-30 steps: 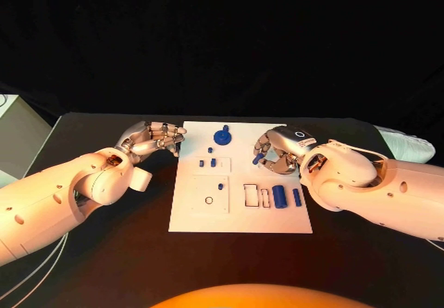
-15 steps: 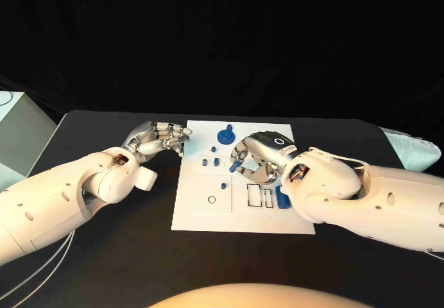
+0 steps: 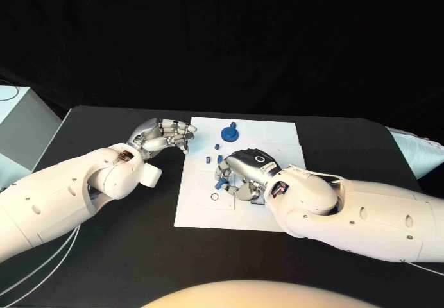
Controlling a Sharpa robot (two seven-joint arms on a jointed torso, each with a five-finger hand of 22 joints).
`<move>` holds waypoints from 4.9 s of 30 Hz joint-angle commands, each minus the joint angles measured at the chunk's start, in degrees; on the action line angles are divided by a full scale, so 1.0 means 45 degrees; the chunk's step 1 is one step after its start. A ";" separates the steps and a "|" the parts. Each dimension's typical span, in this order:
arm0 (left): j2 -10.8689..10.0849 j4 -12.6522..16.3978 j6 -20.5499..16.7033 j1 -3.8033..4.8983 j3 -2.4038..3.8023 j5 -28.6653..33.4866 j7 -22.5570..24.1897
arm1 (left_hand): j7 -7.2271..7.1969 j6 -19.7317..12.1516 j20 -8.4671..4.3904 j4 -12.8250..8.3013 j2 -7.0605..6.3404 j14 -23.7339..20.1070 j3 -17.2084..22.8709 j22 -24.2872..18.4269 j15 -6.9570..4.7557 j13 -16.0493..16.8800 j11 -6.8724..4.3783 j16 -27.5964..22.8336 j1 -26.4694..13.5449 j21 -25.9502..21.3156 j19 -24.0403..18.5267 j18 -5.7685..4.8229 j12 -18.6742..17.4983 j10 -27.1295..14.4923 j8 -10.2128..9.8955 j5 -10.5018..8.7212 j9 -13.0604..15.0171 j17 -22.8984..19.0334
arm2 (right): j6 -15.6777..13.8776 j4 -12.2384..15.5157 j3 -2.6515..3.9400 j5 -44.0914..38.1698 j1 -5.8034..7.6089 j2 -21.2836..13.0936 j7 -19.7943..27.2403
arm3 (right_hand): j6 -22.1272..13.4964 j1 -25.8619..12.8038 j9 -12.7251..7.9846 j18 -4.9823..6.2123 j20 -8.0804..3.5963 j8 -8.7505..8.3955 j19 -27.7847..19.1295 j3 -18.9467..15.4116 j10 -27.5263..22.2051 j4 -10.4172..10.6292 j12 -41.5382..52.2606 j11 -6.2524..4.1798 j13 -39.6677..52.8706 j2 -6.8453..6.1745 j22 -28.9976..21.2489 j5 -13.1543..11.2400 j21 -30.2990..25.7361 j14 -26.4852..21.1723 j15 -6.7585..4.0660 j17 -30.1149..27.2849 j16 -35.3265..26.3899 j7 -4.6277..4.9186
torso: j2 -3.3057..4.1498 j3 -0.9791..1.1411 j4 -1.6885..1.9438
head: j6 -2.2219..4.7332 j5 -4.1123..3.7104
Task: Assemble the parts on the task board
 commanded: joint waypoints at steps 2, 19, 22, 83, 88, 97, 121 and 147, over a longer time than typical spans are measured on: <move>0.0023 0.0045 0.0215 -0.0007 0.0008 0.0078 0.0068 | 0.0019 -0.0006 0.0041 0.0004 0.0102 0.0035 -0.0011 -0.0012 0.0021 -0.0013 0.0056 -0.0079 -0.0018 -0.0048 0.0087 0.0183 -0.0054 -0.0021 -0.0059 0.0072 -0.0019 -0.0015 | 0.0475 -0.0154 -0.0016 -0.0271 -0.0138 0.0218 0.0132 | 0.0021 -0.0121 0.0206 -0.0242 -0.0061 -0.0021 0.0368 0.0077 0.0070 -0.0024 -0.0040 0.0040 0.0002 -0.0031 0.1265 -0.0046 -0.0061 0.0235 -0.0044 -0.0016 0.0043 0.0084 | 0.0001 0.0009 -0.0002 | -0.0043 0.0047; -0.0005 0.0058 0.0231 -0.0007 0.0008 0.0078 0.0060 | 0.0016 0.0012 0.0040 0.0011 0.0105 0.0036 -0.0029 -0.0033 0.0021 -0.0027 0.0056 -0.0092 -0.0004 -0.0079 0.0108 0.0181 -0.0050 -0.0021 -0.0053 0.0067 -0.0024 -0.0018 | 0.0726 -0.0314 -0.0061 -0.0376 -0.0383 0.0517 0.0073 | 0.0001 -0.0134 0.0214 -0.0239 -0.0057 -0.0027 0.0362 0.0087 0.0057 -0.0032 -0.0069 0.0049 -0.0001 -0.0037 0.1258 -0.0066 -0.0084 0.0233 -0.0036 -0.0023 0.0040 0.0092 | -0.0003 0.0009 0.0004 | -0.0197 0.0124; -0.0013 0.0058 0.0232 -0.0007 0.0008 0.0078 0.0054 | 0.0016 0.0012 0.0040 0.0011 0.0105 0.0036 -0.0029 -0.0033 0.0021 -0.0027 0.0056 -0.0092 -0.0004 -0.0079 0.0108 0.0181 -0.0050 -0.0021 -0.0053 0.0067 -0.0024 -0.0018 | 0.0756 -0.0323 -0.0065 -0.0388 -0.0392 0.0516 0.0067 | 0.0001 -0.0134 0.0214 -0.0239 -0.0057 -0.0027 0.0362 0.0087 0.0057 -0.0032 -0.0069 0.0049 -0.0001 -0.0037 0.1258 -0.0066 -0.0084 0.0233 -0.0036 -0.0023 0.0040 0.0092 | -0.0002 0.0011 0.0003 | -0.0206 0.0122; -0.0079 0.0042 0.0333 -0.0011 0.0008 0.0078 -0.0036 | 0.0021 0.0014 0.0044 0.0056 0.0113 0.0038 -0.0061 -0.0064 0.0028 -0.0048 0.0063 -0.0107 -0.0028 -0.0126 0.0128 0.0177 -0.0051 -0.0031 -0.0058 0.0066 -0.0035 -0.0020 | 0.0116 -0.0562 -0.0112 -0.1056 -0.0729 0.0613 -0.0093 | -0.1846 -0.0204 -0.0183 0.0111 0.0329 -0.1288 -0.0177 -0.2388 -0.2282 0.0308 -0.0589 0.0531 -0.0199 -0.0464 0.0346 -0.0835 -0.2429 -0.0008 0.0376 -0.0510 -0.0181 0.0256 | -0.0003 0.0014 -0.0009 | -0.0220 0.0122; -0.0082 0.0037 0.0365 -0.0013 0.0008 0.0078 -0.0044 | 0.0020 0.0011 0.0047 0.0076 0.0114 0.0037 -0.0070 -0.0074 0.0031 -0.0054 0.0064 -0.0111 -0.0045 -0.0142 0.0131 0.0176 -0.0053 -0.0036 -0.0061 0.0067 -0.0039 -0.0020 | -0.0961 -0.0458 -0.0111 -0.1057 -0.0754 0.0488 -0.0118 | -0.2062 0.0223 -0.0272 0.0144 0.0351 -0.1460 -0.0195 -0.3283 -0.2723 0.0748 -0.0152 0.0563 -0.0177 -0.0299 0.0247 -0.0810 -0.2685 -0.0042 0.0399 -0.0589 -0.0194 0.0261 | 0.0003 0.0020 -0.0004 | -0.0202 0.0128; -0.0081 0.0029 0.0380 -0.0029 0.0007 0.0078 -0.0047 | 0.0021 0.0008 0.0051 0.0105 0.0110 0.0034 -0.0085 -0.0087 0.0036 -0.0060 0.0068 -0.0115 -0.0074 -0.0162 0.0133 0.0174 -0.0055 -0.0042 -0.0064 0.0068 -0.0043 -0.0020 | -0.2279 -0.0269 -0.0085 -0.0780 -0.0761 0.0119 0.0035 | -0.2660 0.0929 -0.0395 0.0354 0.0410 -0.1807 -0.0441 -0.4421 -0.3525 0.1520 0.0606 0.0638 -0.0174 -0.0137 -0.0418 -0.0773 -0.4160 -0.0255 0.0466 -0.1004 -0.0440 0.0233 | -0.0016 0.0016 -0.0012 | -0.0159 0.0109; -0.0020 -0.0020 0.0343 -0.0341 0.0006 0.0081 -0.0015 | 0.0021 0.0008 0.0051 0.0105 0.0110 0.0034 -0.0085 -0.0087 0.0036 -0.0060 0.0068 -0.0115 -0.0074 -0.0162 0.0133 0.0174 -0.0055 -0.0042 -0.0064 0.0068 -0.0043 -0.0020 | 0.0431 0.0381 0.0101 0.8539 0.0777 -0.3604 0.1105 | -0.1235 -0.0857 0.0967 -0.0143 -0.0412 0.1182 0.0488 -0.2183 0.1126 0.1488 1.1633 -0.0494 1.0450 0.0037 0.1146 -0.0314 -0.1005 0.0415 -0.0453 0.0420 0.0645 -0.0157 | -0.0192 0.0051 -0.0048 | 0.0070 -0.0206; -0.0016 0.0102 0.0320 -0.0420 0.0006 0.0084 -0.0046 | 0.0021 0.0008 0.0061 0.0183 0.0119 0.0035 -0.0118 -0.0136 0.0042 -0.0079 0.0070 -0.0123 -0.0126 -0.0234 0.0153 0.0174 -0.0049 -0.0047 -0.0069 0.0067 -0.0054 -0.0016 | 0.2846 0.0980 -0.0069 0.8136 0.0674 -0.5174 -0.4187 | -0.0851 -0.5922 0.2570 -0.0419 -0.0742 0.3296 0.0799 -0.6221 0.3625 0.1587 1.5414 -0.1001 1.6548 0.0958 0.2101 0.1926 0.0796 0.0887 -0.0846 0.3136 0.2519 -0.0807 | -0.0239 0.0010 -0.0089 | -0.0072 -0.0881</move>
